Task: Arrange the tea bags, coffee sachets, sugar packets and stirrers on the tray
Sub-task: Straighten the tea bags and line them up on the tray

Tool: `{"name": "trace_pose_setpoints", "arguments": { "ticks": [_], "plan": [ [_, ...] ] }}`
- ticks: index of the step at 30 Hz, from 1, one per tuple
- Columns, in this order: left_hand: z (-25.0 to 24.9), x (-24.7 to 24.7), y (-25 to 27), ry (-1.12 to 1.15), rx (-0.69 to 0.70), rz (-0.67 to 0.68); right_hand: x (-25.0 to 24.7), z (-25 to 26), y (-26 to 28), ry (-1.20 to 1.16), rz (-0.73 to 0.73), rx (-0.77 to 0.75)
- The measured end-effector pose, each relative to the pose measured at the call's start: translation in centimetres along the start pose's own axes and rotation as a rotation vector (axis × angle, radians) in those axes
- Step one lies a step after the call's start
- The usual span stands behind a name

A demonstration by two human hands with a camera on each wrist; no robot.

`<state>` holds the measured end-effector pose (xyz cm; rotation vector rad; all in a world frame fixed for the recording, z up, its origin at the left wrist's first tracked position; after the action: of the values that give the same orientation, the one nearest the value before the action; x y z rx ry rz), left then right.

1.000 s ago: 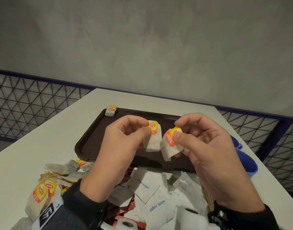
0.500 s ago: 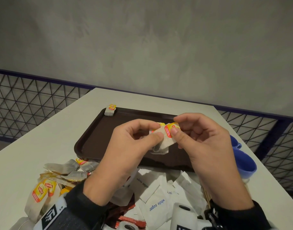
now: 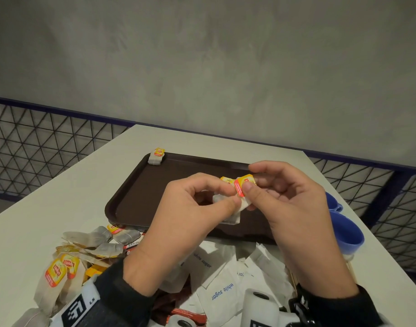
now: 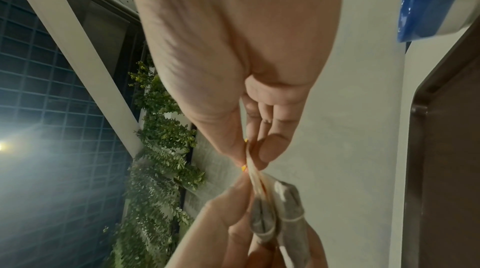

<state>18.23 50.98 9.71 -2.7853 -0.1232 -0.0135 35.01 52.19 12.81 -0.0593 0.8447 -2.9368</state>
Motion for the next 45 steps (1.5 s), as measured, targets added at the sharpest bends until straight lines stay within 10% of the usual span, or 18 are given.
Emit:
{"name": "trace_pose_setpoints", "arguments": {
  "ticks": [29,45],
  "plan": [
    [-0.04,0.0,-0.08,-0.086,0.008,0.018,0.6,0.06,0.62,0.373,0.009,-0.152],
    [-0.68,0.09,0.13,-0.004,-0.059,-0.01,-0.01,-0.71,0.03,0.063,-0.029,0.289]
  ]
}}
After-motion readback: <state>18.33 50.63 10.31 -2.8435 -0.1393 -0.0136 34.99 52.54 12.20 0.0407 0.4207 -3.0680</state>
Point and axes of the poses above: each hand's wrist, its own y-axis away from the middle knuckle, its own x-axis out of the palm, z = x × y, the point moved 2 cm from there along -y, towards the middle knuckle, and after that the axes turned 5 degrees about -x, right-handed, at the moved point
